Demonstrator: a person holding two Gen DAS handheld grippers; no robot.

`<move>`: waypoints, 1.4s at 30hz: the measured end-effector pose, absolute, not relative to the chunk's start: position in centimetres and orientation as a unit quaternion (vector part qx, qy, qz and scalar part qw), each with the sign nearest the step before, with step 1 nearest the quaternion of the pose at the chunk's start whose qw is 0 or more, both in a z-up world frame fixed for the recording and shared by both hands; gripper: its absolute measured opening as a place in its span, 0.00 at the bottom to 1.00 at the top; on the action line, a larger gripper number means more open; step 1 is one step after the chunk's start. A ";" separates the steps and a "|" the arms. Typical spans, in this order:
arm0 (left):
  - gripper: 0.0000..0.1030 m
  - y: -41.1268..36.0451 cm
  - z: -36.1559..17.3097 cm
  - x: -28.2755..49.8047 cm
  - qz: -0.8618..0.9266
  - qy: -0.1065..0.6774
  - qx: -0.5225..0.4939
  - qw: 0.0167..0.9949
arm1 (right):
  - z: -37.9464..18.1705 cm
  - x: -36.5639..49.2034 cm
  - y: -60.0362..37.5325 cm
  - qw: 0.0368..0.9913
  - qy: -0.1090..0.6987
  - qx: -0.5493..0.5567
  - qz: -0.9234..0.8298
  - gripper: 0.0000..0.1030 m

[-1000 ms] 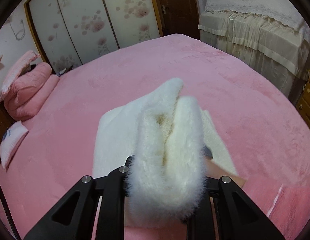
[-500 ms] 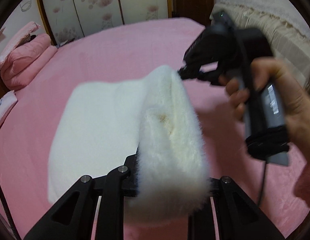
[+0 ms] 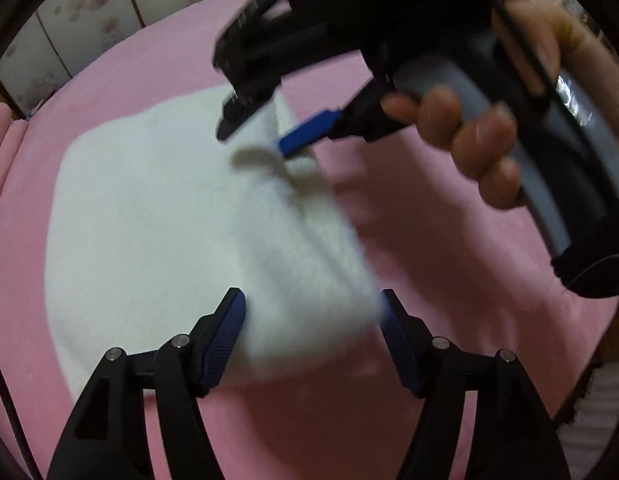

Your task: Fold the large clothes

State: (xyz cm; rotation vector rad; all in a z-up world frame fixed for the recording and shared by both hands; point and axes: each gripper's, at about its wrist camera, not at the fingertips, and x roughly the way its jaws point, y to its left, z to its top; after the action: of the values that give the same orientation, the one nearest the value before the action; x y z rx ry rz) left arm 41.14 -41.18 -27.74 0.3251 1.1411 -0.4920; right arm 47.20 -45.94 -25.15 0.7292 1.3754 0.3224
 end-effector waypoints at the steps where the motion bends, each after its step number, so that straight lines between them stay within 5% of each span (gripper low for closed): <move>1: 0.74 -40.6 -27.3 40.8 -0.237 0.536 0.151 0.796 | -25.1 46.5 -45.3 0.700 0.624 0.315 0.144 0.44; 8: 0.77 -34.5 -25.5 41.2 -0.224 0.602 0.087 0.762 | -24.3 42.4 -41.8 0.702 0.630 0.297 0.145 0.45; 9: 0.77 -33.2 -25.3 41.7 -0.215 0.606 0.070 0.763 | -24.1 41.9 -41.5 0.712 0.623 0.293 0.140 0.41; 10: 0.77 -32.4 -25.1 42.2 -0.207 0.606 0.062 0.766 | -23.7 41.9 -40.4 0.724 0.615 0.284 0.129 0.22; 11: 0.77 -31.4 -24.8 42.8 -0.196 0.601 0.053 0.773 | -23.5 41.4 -39.9 0.736 0.607 0.276 0.118 0.17; 15: 0.77 -29.1 -24.4 45.4 -0.170 0.586 0.045 0.791 | -22.5 39.8 -39.4 0.764 0.566 0.289 0.115 0.15; 21: 0.77 -27.9 -25.2 50.0 -0.159 0.588 0.024 0.793 | -24.1 38.4 -40.8 0.758 0.591 0.276 -0.023 0.17; 24: 0.77 -27.2 -26.4 51.6 -0.161 0.611 0.016 0.775 | -21.1 38.3 -38.0 0.813 0.553 0.174 -0.058 0.17; 27: 0.77 -26.0 -28.1 51.4 -0.163 0.637 0.016 0.754 | -19.5 38.4 -35.4 0.834 0.527 0.083 -0.140 0.31; 32: 0.73 -26.3 -31.1 49.1 -0.171 0.648 0.068 0.739 | -18.6 38.3 -33.9 0.863 0.476 0.125 -0.112 0.29; 35: 0.70 -25.5 -33.0 48.5 -0.165 0.653 0.055 0.738 | -21.0 39.6 -31.9 0.834 0.530 0.155 0.000 0.07; 39: 0.60 -23.8 -33.5 48.8 -0.167 0.654 0.017 0.738 | -24.6 40.3 -30.0 0.800 0.570 0.177 0.052 0.00; 41: 0.45 -22.3 -33.4 49.0 -0.169 0.652 -0.007 0.739 | -25.1 40.0 -31.3 0.804 0.561 0.190 0.060 0.00; 42: 0.28 -21.5 -33.2 49.0 -0.169 0.651 -0.019 0.740 | -25.3 39.8 -32.7 0.807 0.556 0.194 0.043 0.00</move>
State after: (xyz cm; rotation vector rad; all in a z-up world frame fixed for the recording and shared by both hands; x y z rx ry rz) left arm 48.98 -21.51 -33.23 -0.0419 1.4280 -0.3713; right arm 39.84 -32.74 -25.31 0.4141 1.1889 0.0915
